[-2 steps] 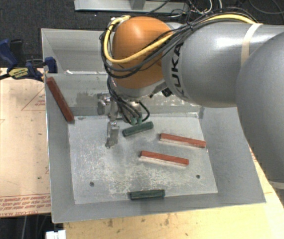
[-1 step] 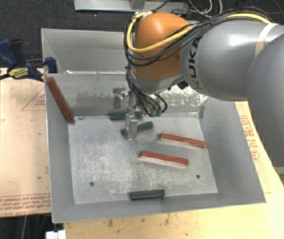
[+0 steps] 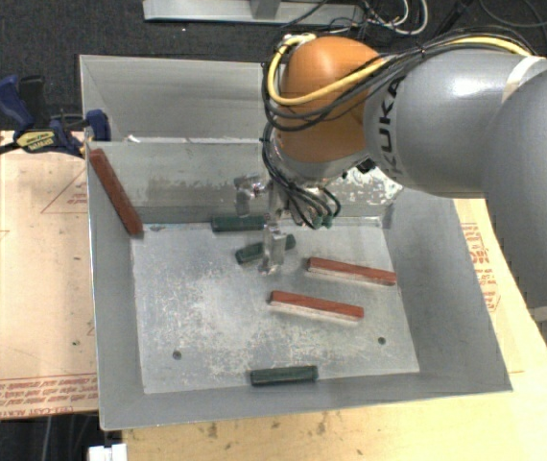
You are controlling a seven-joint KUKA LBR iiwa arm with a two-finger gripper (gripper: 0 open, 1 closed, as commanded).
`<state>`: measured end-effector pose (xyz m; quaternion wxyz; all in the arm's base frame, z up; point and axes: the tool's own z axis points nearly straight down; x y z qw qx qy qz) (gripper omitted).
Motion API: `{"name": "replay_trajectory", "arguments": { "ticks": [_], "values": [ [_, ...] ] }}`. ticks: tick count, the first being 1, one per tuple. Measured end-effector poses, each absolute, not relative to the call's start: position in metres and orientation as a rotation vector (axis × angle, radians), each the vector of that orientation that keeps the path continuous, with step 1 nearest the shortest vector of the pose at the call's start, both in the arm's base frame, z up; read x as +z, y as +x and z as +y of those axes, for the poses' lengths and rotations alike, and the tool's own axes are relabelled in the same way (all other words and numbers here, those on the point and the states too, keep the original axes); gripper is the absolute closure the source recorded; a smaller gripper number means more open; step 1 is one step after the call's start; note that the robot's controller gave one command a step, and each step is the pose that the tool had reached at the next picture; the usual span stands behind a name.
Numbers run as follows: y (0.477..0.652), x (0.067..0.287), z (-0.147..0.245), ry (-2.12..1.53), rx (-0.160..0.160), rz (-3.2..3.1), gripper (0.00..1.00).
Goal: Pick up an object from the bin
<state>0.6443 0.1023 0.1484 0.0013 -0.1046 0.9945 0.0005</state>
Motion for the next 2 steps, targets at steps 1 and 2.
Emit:
{"name": "replay_trajectory", "arguments": {
  "ticks": [1,2],
  "values": [
    [0.631,0.092,0.091,-0.504,0.001,3.096,0.0],
    [0.643,0.074,0.065,-0.562,0.001,3.084,1.0]
  ]
}}
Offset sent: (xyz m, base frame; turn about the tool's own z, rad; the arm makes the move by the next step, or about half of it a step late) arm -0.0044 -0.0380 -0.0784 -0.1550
